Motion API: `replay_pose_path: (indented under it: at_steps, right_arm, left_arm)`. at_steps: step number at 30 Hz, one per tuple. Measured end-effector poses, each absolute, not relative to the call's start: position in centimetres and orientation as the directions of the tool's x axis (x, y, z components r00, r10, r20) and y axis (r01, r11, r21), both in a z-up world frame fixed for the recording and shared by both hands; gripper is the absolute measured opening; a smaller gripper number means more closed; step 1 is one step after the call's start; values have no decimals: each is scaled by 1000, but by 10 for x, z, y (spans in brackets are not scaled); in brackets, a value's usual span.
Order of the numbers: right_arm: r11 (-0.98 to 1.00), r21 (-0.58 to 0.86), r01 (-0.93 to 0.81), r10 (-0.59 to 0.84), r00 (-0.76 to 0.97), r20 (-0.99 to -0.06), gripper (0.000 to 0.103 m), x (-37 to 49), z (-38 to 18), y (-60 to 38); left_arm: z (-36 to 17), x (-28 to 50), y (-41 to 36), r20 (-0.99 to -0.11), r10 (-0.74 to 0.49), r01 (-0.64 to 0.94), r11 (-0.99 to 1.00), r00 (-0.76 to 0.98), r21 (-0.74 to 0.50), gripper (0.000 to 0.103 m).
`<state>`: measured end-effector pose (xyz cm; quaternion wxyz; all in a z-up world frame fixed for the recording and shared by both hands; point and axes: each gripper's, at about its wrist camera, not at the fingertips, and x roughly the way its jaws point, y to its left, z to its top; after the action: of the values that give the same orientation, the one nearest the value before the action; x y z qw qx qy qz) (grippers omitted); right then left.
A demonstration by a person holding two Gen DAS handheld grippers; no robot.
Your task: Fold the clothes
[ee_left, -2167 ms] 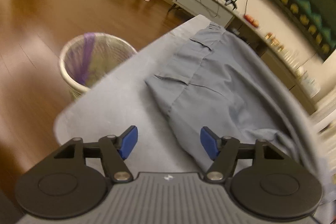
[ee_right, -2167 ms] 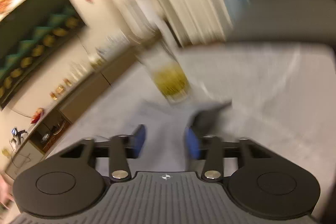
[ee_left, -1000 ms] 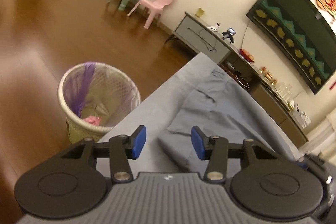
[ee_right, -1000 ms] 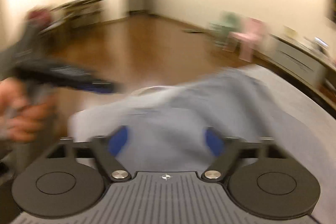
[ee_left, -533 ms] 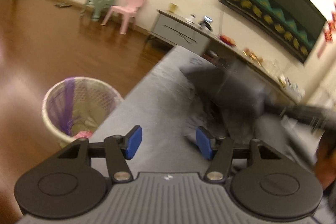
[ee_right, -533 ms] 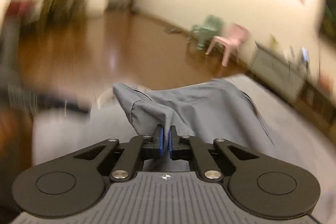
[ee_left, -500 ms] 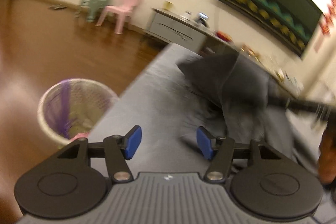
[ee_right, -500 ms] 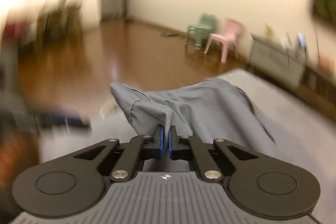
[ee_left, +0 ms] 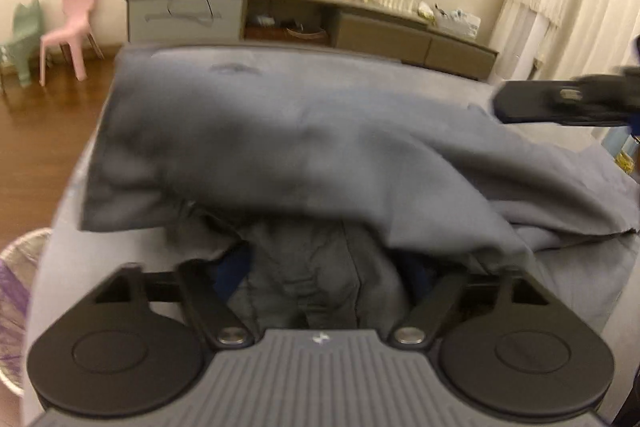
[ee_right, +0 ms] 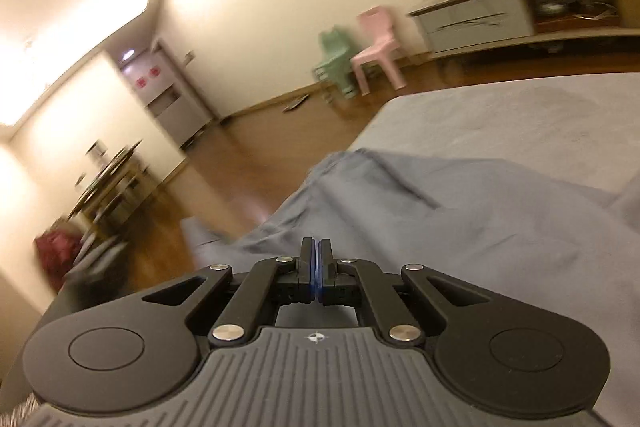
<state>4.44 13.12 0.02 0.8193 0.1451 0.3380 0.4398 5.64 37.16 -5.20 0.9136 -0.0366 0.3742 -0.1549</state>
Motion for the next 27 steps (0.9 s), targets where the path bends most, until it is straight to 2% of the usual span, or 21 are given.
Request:
replay_pose_path:
  at_steps: [1,2,3,4,5,7,9,11,15,17,18,19,20,21,22,23,27]
  right_arm:
    - [559,519,-646,825,370,-427,2,40,1,138]
    - [554,496,-669,825,363,-433,3,37,1,146]
    - [561,462,-687,817,368,-444,10,29,4,147]
    - [584,407,-703,794,389,-467,20,22,6,147]
    - [622,324,-713,751,426,-505,22,17,5,149]
    - [689,110,-717,620,504,-601,22,13,-4,146]
    - [701,-21,-713,528,538,-658,22,16,-18,135]
    - [697,-58,-715,488,532,-692,22,21,-31,125]
    - [694,-38,-719,485,506,-713,24,23,-46,128]
    - [664,-40,-747,517,497,-697,43,11,-42,135]
    - [633,-32,-774,551,479,-683,62,3,-38,138]
    - [600,-24,-799,585,459,-669,75,-4,-34,141]
    - [574,-34,-818,592,444,-673,75,-8,-35,144]
    - [552,-54,-832,583,431,-688,68,-10,-38,147]
    - [558,-110,-823,523,451,-723,35,-6,-46,150]
    - [584,-160,-796,461,487,-742,25,3,-52,145]
    - [672,-312,-671,268,613,-743,24,44,-66,108]
  left_arm:
    - [-54,60,371,-675,-334,270,941,658,-202,22]
    - [-47,57,367,-672,-319,281,945,668,-169,13]
    - [-40,54,363,-667,-305,293,947,680,-134,7]
    - [-17,34,369,-613,-296,303,948,733,-95,7]
    - [7,15,376,-556,-288,310,949,780,-56,7]
    - [11,-25,411,-588,-210,253,967,781,-8,6]
    - [15,-64,446,-615,-131,197,980,778,40,8]
    - [1,-74,451,-649,-73,130,991,757,40,9]
    - [-28,-94,460,-713,38,-4,999,700,49,15]
    - [-36,-93,459,-730,72,-38,997,680,63,17]
    - [-37,-87,456,-732,81,-39,997,676,73,16]
    - [-38,-81,453,-734,89,-41,996,673,83,15]
    - [-39,-81,455,-732,100,-50,995,674,89,13]
    - [-39,-81,457,-730,111,-60,994,674,96,5]
    - [-39,-82,458,-728,122,-69,992,674,102,5]
    - [-39,-82,460,-726,133,-79,991,674,108,3]
    - [-39,-82,467,-718,177,-117,984,673,132,0]
